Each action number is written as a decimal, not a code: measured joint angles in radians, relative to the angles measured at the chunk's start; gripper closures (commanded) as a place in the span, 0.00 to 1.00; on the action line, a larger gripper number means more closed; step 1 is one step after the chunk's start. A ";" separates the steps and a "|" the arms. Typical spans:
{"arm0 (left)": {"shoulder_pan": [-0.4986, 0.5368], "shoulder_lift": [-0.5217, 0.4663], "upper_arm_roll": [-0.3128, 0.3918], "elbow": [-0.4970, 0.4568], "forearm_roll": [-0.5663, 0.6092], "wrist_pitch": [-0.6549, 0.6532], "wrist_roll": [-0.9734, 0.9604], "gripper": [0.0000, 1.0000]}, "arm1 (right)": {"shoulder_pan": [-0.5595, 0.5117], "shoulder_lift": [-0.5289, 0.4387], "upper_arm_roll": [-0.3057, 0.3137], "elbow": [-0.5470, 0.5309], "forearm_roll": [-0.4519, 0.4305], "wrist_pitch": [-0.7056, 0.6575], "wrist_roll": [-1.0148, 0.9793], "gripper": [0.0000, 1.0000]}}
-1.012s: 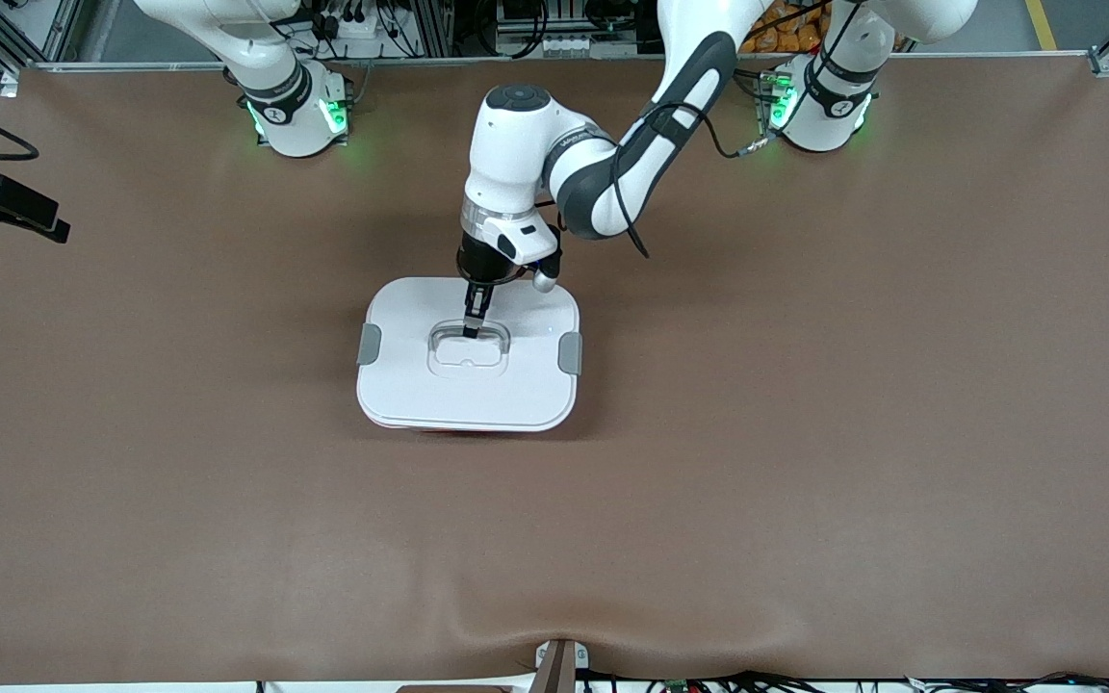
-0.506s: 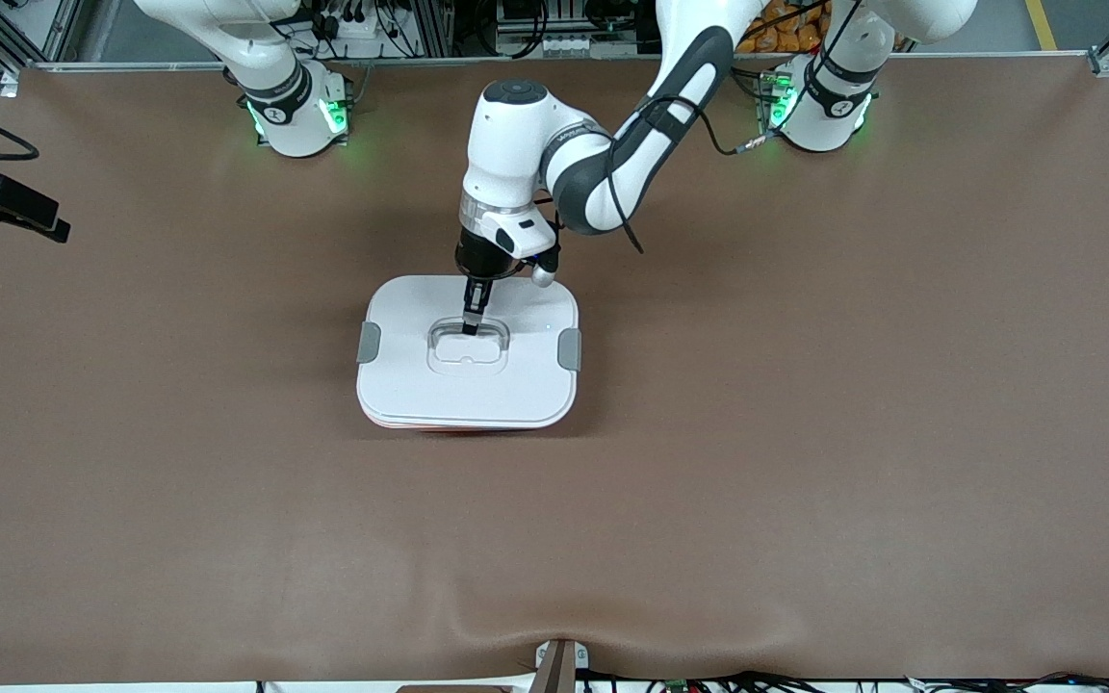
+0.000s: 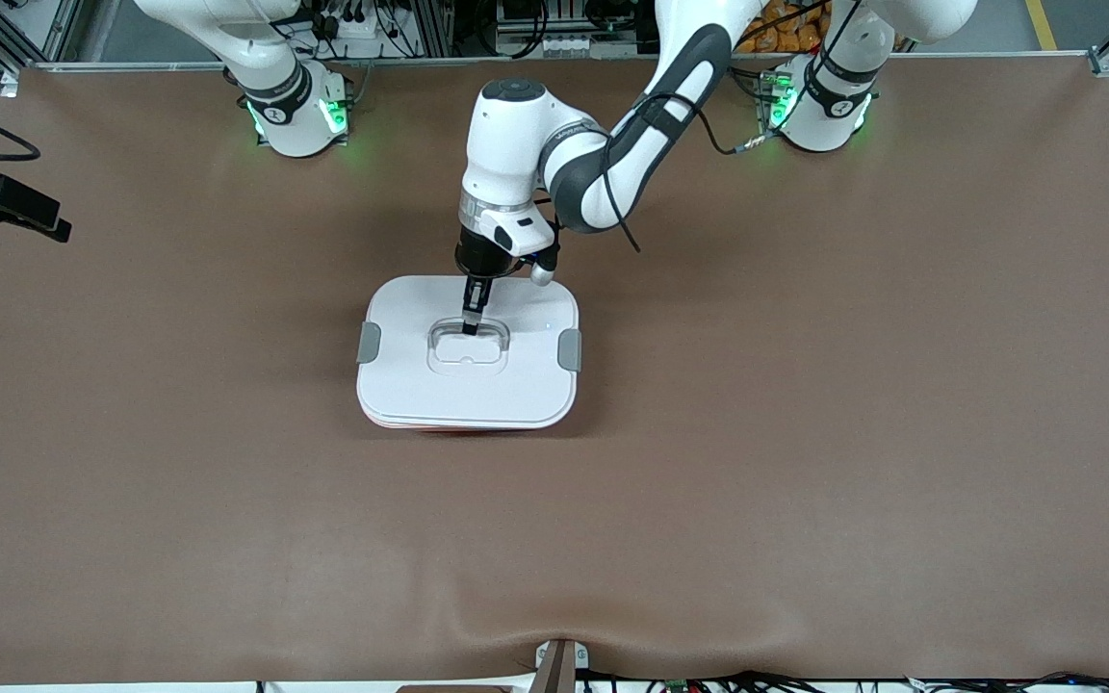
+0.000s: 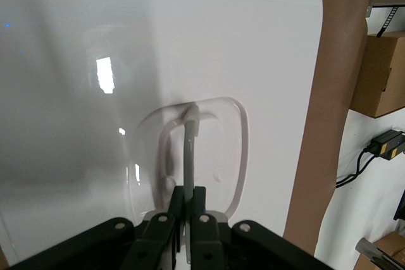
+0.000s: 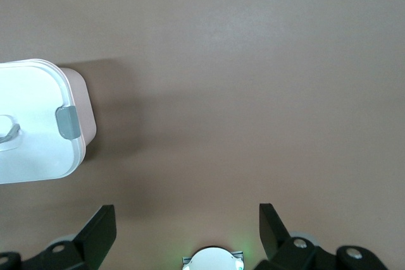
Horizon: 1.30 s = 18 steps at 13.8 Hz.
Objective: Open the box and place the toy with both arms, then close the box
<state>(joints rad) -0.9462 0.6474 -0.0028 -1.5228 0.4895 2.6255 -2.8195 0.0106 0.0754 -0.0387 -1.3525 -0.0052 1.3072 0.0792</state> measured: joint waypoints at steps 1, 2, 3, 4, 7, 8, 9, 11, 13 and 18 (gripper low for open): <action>0.000 0.000 0.000 0.001 0.000 -0.001 -0.001 1.00 | 0.000 0.000 0.000 0.000 0.000 -0.001 0.000 0.00; 0.000 0.001 0.000 0.002 0.000 -0.001 -0.001 1.00 | 0.000 0.000 0.000 0.000 0.000 -0.001 0.000 0.00; 0.000 0.001 0.001 0.003 0.000 -0.001 -0.002 1.00 | 0.000 0.000 0.000 0.000 0.000 -0.002 0.000 0.00; 0.000 0.002 0.001 0.004 0.000 -0.001 -0.002 1.00 | 0.000 0.000 0.000 0.000 0.000 -0.003 0.000 0.00; 0.001 0.003 0.006 0.005 0.000 -0.001 -0.002 1.00 | 0.000 0.000 0.000 0.000 0.000 -0.003 0.000 0.00; 0.002 0.003 0.006 0.005 0.000 -0.001 -0.002 1.00 | -0.002 0.000 -0.001 0.000 0.000 -0.004 0.000 0.00; 0.003 0.004 0.007 0.006 0.000 -0.001 -0.002 1.00 | -0.006 0.000 -0.001 0.000 0.000 -0.004 0.000 0.00; 0.003 0.009 0.007 0.013 0.000 -0.002 -0.002 1.00 | -0.014 0.000 -0.001 -0.002 0.001 -0.008 -0.001 0.00; 0.003 0.018 0.007 0.025 0.000 -0.002 -0.003 1.00 | -0.018 0.000 -0.001 -0.003 0.001 -0.009 -0.002 0.00; 0.000 0.025 0.007 0.034 0.000 -0.008 -0.004 1.00 | -0.019 0.000 -0.001 -0.004 0.001 -0.011 -0.003 0.00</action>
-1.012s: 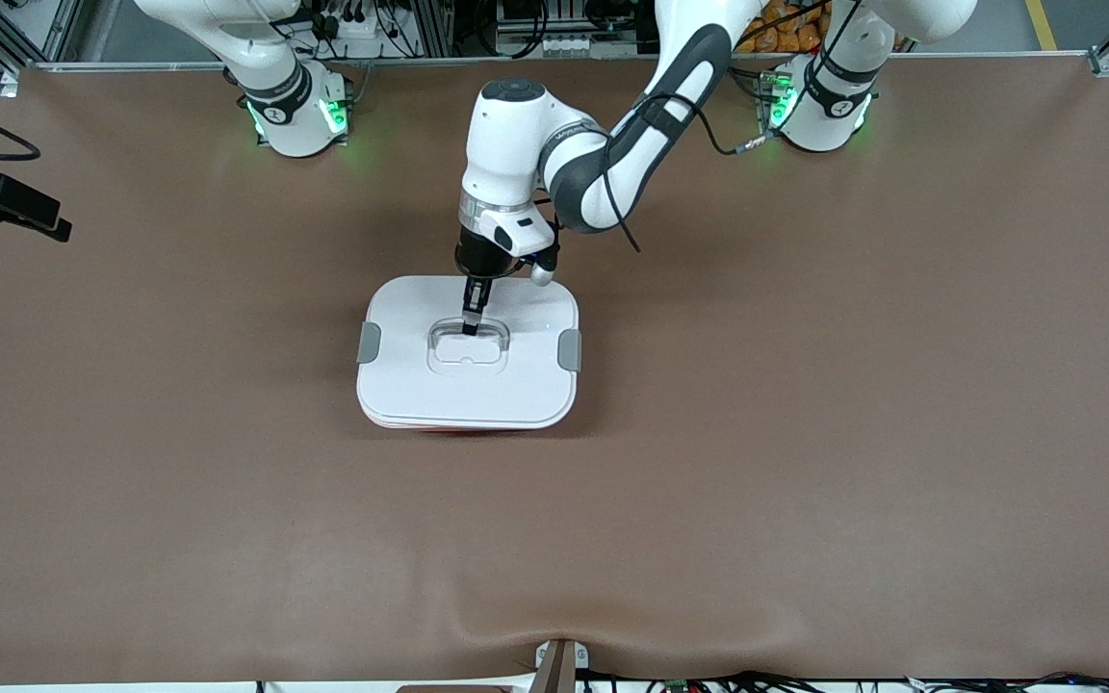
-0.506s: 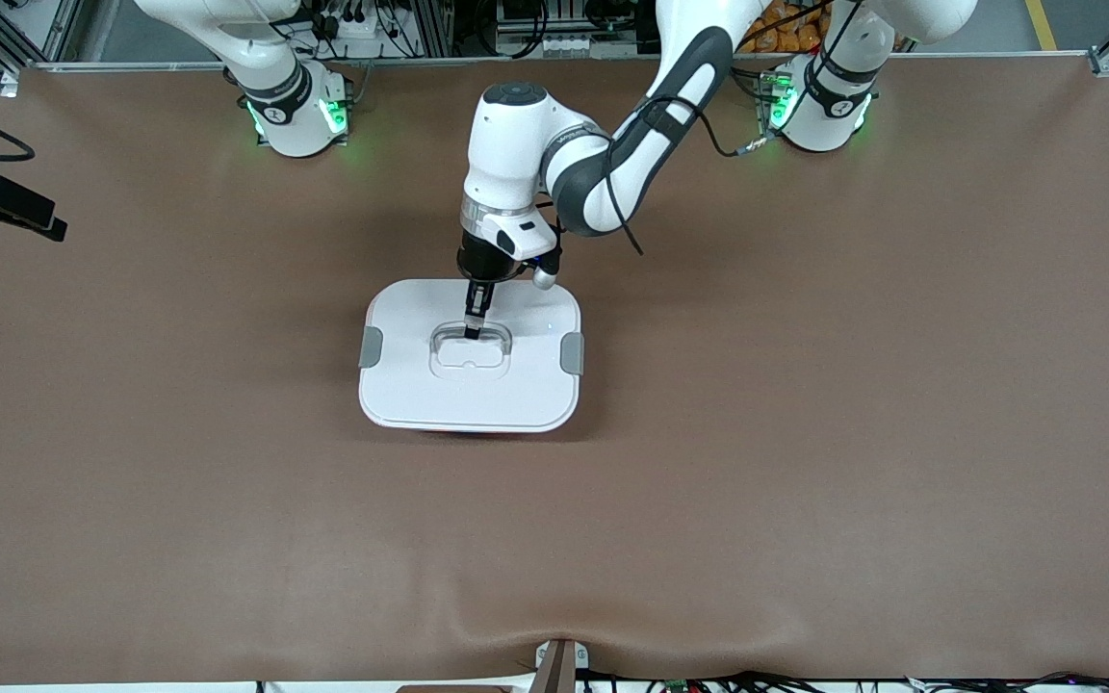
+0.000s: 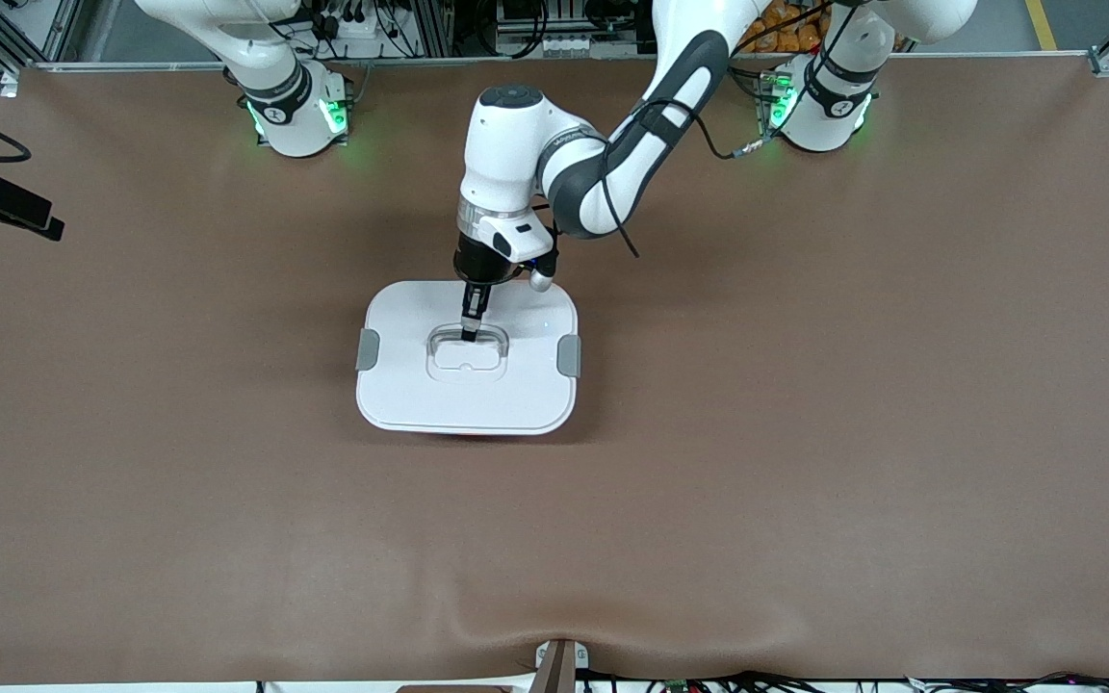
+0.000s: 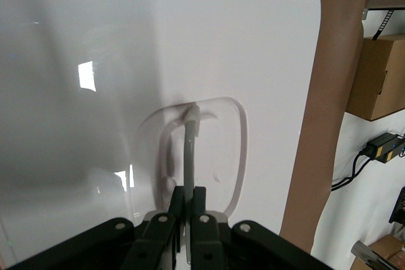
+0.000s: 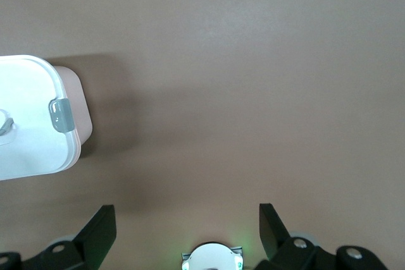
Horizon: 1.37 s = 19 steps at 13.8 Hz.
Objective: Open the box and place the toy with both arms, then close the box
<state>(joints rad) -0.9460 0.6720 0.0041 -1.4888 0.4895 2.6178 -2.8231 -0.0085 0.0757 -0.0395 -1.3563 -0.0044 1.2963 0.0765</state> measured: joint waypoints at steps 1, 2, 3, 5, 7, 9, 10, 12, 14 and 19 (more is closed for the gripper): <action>-0.001 0.000 0.000 0.000 0.000 -0.001 -0.002 1.00 | 0.000 0.000 0.000 0.000 0.000 0.000 0.000 0.00; -0.002 0.000 0.000 0.000 0.000 -0.004 -0.005 1.00 | 0.000 0.000 0.000 0.000 0.000 0.000 0.000 0.00; -0.004 0.000 0.000 0.000 0.000 -0.007 -0.007 1.00 | 0.000 0.000 0.000 0.000 0.000 0.000 0.000 0.00; -0.009 0.000 0.000 0.001 0.000 -0.018 -0.012 1.00 | 0.000 0.000 0.000 0.000 0.000 0.000 0.000 0.00; -0.015 0.000 0.000 0.003 0.000 -0.030 -0.019 1.00 | 0.000 0.000 0.000 0.000 0.000 -0.001 0.000 0.00; -0.019 0.000 0.000 0.006 0.000 -0.040 -0.024 1.00 | 0.000 0.000 0.000 0.000 0.000 -0.005 0.000 0.00; -0.021 0.001 0.000 0.007 0.000 -0.044 -0.024 1.00 | 0.000 0.000 0.000 0.000 0.000 -0.007 0.000 0.00; -0.023 0.001 0.000 0.007 0.000 -0.049 -0.025 0.46 | 0.000 0.000 0.000 0.000 0.000 -0.009 0.000 0.00; -0.023 0.003 0.000 0.007 0.000 -0.053 -0.027 0.00 | 0.000 0.000 0.000 0.000 0.000 -0.009 0.000 0.00; -0.020 0.004 0.002 0.018 0.000 -0.073 -0.030 0.00 | 0.000 0.000 0.000 0.000 0.000 -0.013 0.000 0.00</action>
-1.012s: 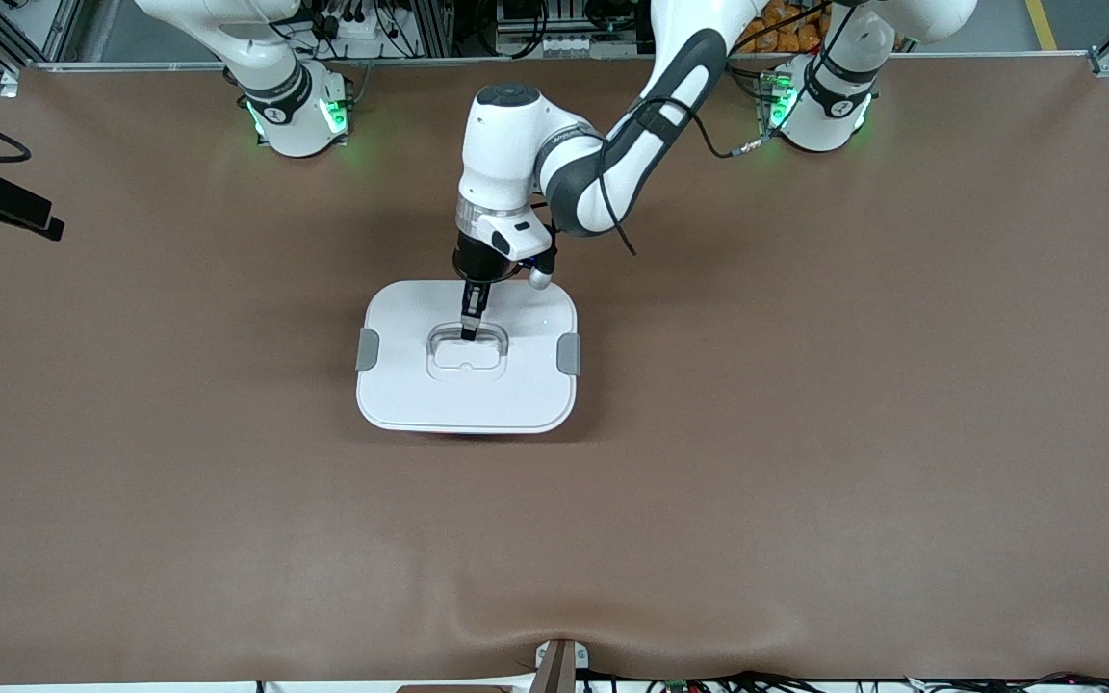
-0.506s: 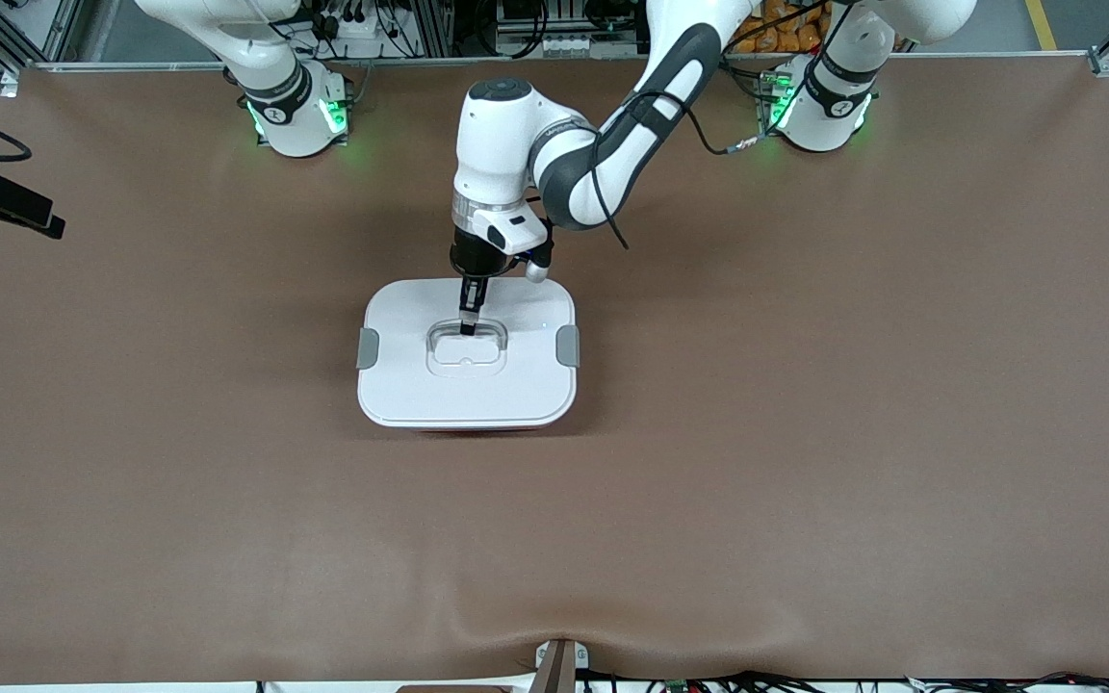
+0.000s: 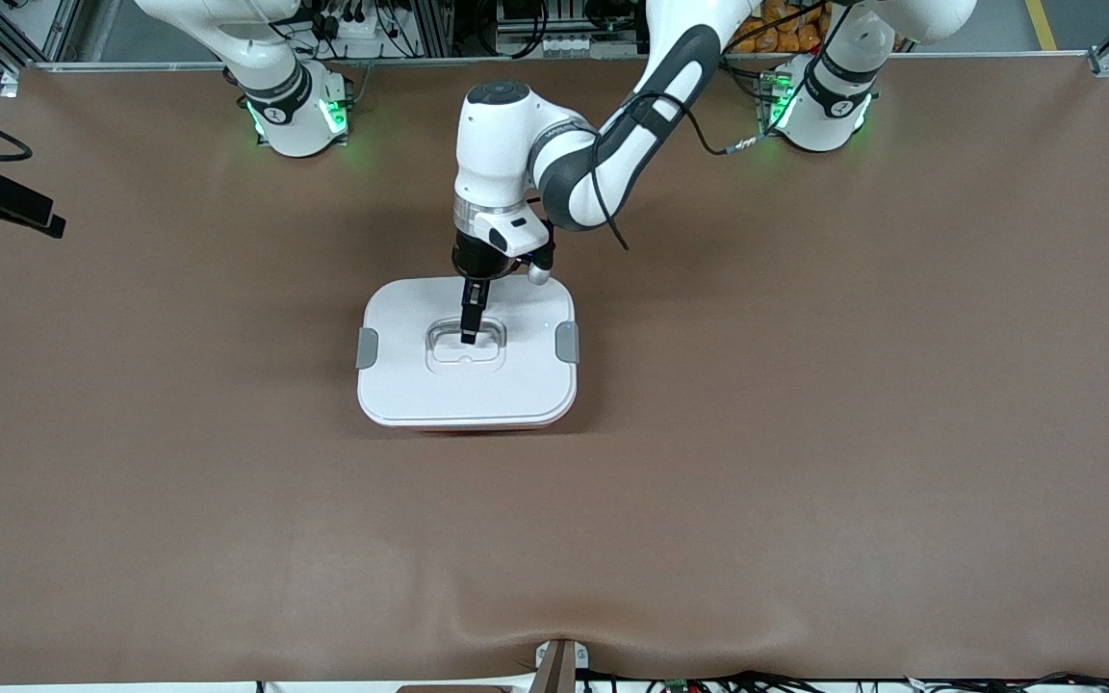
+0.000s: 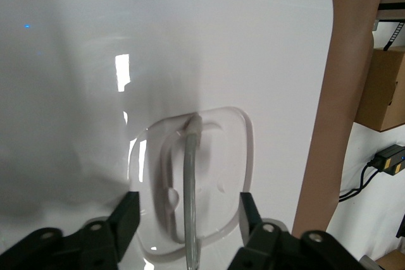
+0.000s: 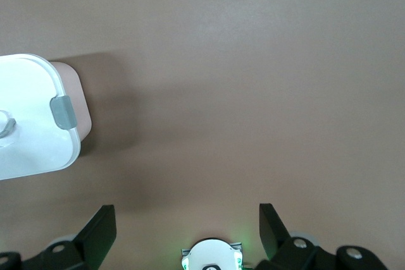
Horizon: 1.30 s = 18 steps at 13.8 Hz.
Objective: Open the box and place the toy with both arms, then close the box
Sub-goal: 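Release the lid handle and lift the left gripper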
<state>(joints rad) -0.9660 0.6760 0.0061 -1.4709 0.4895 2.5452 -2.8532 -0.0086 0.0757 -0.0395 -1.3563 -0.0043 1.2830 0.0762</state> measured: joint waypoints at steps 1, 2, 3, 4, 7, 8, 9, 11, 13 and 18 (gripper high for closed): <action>0.001 0.000 0.000 0.005 0.000 -0.001 0.000 0.00 | 0.000 0.000 0.000 0.000 0.000 0.000 0.000 0.00; 0.002 -0.003 0.000 0.009 0.000 -0.001 0.000 0.00 | 0.000 0.000 0.000 0.000 0.000 0.000 0.000 0.00; 0.003 -0.007 0.001 0.013 0.000 -0.002 0.000 0.00 | 0.000 0.000 0.000 0.000 0.000 0.000 0.000 0.00; 0.004 -0.013 0.001 0.017 0.000 -0.006 0.000 0.00 | 0.000 0.000 0.000 0.000 0.000 0.000 0.000 0.00; 0.012 -0.043 0.004 0.022 0.000 -0.037 0.002 0.00 | 0.000 0.000 0.000 0.000 0.000 -0.001 0.000 0.00; 0.016 -0.056 0.004 0.022 0.000 -0.049 0.005 0.00 | 0.000 0.000 0.000 0.000 0.000 -0.001 0.000 0.00; 0.022 -0.070 0.004 0.023 0.000 -0.061 0.008 0.00 | 0.000 0.000 0.000 0.000 0.000 -0.001 0.000 0.00; 0.038 -0.099 0.005 0.022 0.000 -0.089 0.019 0.00 | 0.000 0.000 0.000 0.000 0.000 -0.001 0.000 0.00; 0.067 -0.130 0.005 0.013 0.000 -0.109 0.023 0.00 | 0.000 0.000 0.000 0.000 0.000 -0.001 0.000 0.00; 0.128 -0.253 0.004 -0.113 0.000 -0.114 0.063 0.00 | 0.000 0.000 0.000 0.000 0.000 -0.001 0.000 0.00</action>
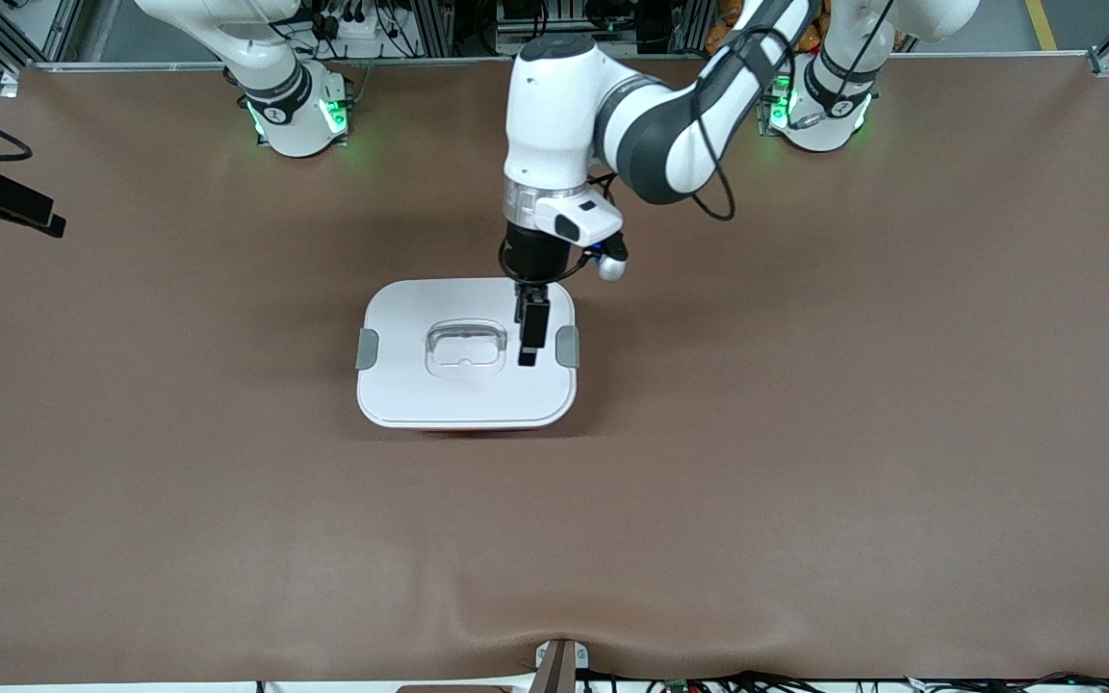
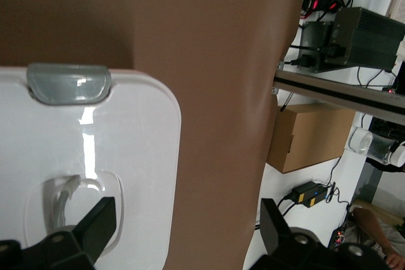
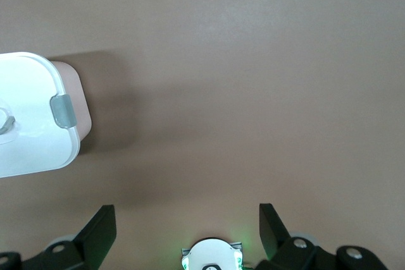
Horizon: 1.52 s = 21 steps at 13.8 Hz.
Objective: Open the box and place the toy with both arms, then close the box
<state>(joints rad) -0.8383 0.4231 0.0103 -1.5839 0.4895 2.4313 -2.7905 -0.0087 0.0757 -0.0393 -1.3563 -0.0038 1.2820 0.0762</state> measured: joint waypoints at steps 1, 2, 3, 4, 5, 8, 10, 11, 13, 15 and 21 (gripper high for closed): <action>0.010 -0.030 0.000 -0.039 0.000 -0.001 0.005 0.00 | 0.000 0.000 0.000 0.000 0.000 0.000 0.000 0.00; 0.023 -0.057 0.000 -0.075 0.000 -0.002 0.012 0.00 | 0.000 0.000 0.000 0.000 0.000 0.000 0.000 0.00; 0.040 -0.079 0.001 -0.108 -0.004 -0.002 0.018 0.00 | 0.000 0.000 0.000 0.000 0.000 0.000 0.000 0.00; 0.065 -0.094 0.001 -0.131 -0.011 -0.003 0.026 0.00 | 0.000 0.000 0.000 0.000 0.000 -0.001 0.000 0.00; 0.096 -0.102 0.001 -0.147 -0.019 -0.002 0.043 0.00 | 0.000 0.000 0.000 0.000 0.000 -0.002 0.000 0.00; 0.175 -0.102 0.002 -0.195 -0.022 -0.002 0.079 0.00 | 0.000 0.000 0.000 -0.001 0.000 -0.003 0.000 0.00; 0.235 -0.100 0.002 -0.214 -0.022 -0.001 0.097 0.00 | 0.000 0.000 0.000 -0.001 0.000 -0.004 0.000 0.00; 0.269 -0.099 0.001 -0.216 -0.022 -0.001 0.113 0.00 | 0.000 0.000 0.000 -0.001 0.000 -0.005 0.000 0.00; 0.321 -0.093 0.001 -0.222 -0.022 -0.001 0.171 0.00 | 0.000 0.000 0.000 -0.001 0.000 -0.009 0.000 0.00; 0.351 -0.072 0.000 -0.236 -0.022 -0.002 0.246 0.00 | -0.001 0.000 0.000 -0.001 0.000 -0.012 0.000 0.00; 0.460 -0.028 0.000 -0.280 -0.109 -0.005 0.575 0.00 | -0.001 0.000 0.000 -0.001 0.001 -0.017 0.000 0.00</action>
<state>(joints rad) -0.3781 0.3950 0.0106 -1.8636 0.3801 2.4265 -2.2160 -0.0093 0.0761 -0.0392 -1.3578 -0.0033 1.2651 0.0762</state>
